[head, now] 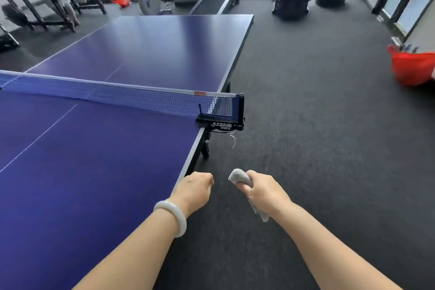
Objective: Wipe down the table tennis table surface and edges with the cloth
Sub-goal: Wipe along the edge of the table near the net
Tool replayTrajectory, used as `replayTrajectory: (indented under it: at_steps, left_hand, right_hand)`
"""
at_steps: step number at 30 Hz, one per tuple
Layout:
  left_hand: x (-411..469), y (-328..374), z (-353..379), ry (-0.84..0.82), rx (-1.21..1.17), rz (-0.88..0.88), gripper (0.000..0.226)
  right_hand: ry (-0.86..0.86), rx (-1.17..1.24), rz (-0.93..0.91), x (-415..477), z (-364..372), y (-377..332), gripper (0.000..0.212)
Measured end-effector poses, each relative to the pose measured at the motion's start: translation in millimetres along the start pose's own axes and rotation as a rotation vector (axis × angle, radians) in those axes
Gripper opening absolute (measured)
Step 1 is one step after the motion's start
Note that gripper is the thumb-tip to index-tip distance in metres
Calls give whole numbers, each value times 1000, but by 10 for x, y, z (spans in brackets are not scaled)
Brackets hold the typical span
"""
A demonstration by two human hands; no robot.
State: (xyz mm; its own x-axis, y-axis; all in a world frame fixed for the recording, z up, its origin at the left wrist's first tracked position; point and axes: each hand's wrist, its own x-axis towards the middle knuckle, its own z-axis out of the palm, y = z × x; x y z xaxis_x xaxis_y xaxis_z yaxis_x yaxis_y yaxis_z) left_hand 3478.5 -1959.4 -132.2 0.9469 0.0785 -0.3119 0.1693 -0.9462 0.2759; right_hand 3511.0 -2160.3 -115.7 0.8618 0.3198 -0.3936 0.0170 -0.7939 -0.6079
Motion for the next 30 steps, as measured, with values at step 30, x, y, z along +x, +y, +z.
replayTrajectory:
  at_steps: [30]
  left_hand:
    - [3676,941,-1159,295,-16,-23,24]
  right_hand:
    - [-119,148,-107,3910,-2239,167,23]
